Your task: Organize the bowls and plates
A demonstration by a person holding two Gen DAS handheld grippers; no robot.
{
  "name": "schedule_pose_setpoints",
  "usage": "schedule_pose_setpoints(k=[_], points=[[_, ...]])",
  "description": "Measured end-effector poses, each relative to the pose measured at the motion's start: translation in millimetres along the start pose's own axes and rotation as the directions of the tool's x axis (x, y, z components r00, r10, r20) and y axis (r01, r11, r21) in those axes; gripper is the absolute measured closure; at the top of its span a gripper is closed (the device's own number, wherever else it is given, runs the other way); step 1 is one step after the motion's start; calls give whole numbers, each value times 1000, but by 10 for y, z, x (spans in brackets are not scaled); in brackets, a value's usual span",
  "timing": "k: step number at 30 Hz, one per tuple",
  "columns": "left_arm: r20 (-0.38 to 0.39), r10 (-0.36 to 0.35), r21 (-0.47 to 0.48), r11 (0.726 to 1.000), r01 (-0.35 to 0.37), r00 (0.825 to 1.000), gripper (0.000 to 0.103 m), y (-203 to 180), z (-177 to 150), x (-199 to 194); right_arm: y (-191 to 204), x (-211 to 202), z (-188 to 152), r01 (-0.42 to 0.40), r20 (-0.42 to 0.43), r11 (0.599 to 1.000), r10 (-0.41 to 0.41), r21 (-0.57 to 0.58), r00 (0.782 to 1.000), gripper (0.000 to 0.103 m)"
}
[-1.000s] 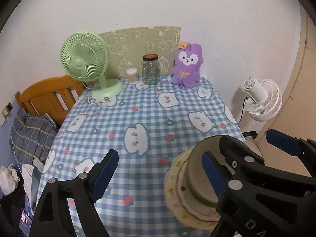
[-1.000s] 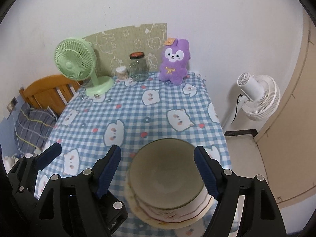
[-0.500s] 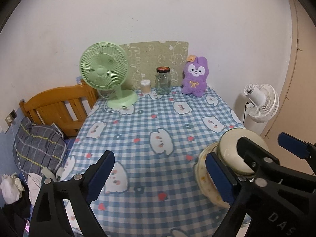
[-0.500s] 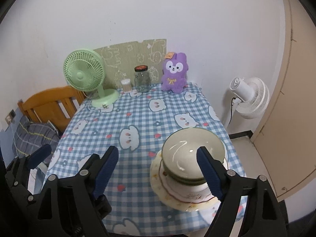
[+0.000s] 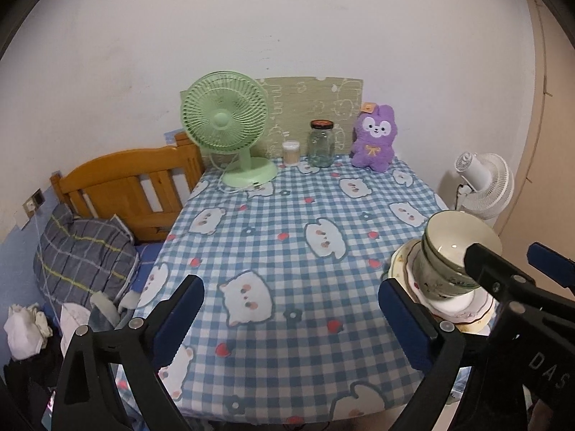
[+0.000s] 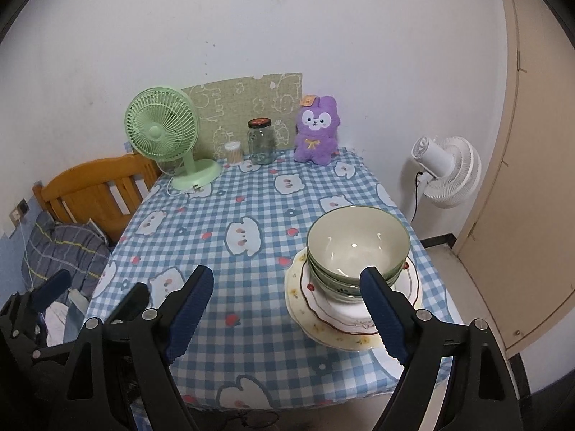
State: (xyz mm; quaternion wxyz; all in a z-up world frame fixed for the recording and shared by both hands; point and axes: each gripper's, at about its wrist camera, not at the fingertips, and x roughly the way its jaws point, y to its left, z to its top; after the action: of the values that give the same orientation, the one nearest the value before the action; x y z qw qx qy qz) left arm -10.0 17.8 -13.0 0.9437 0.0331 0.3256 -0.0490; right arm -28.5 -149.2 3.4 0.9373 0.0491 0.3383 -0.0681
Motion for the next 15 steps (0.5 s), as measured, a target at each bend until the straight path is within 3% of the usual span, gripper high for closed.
schedule_pose_setpoints(k=[15], points=[[41, 50, -50, 998, -48, 998, 4, 39, -279, -155, -119, -76, -215, -6, 26, 1000, 6, -11, 1000, 17]])
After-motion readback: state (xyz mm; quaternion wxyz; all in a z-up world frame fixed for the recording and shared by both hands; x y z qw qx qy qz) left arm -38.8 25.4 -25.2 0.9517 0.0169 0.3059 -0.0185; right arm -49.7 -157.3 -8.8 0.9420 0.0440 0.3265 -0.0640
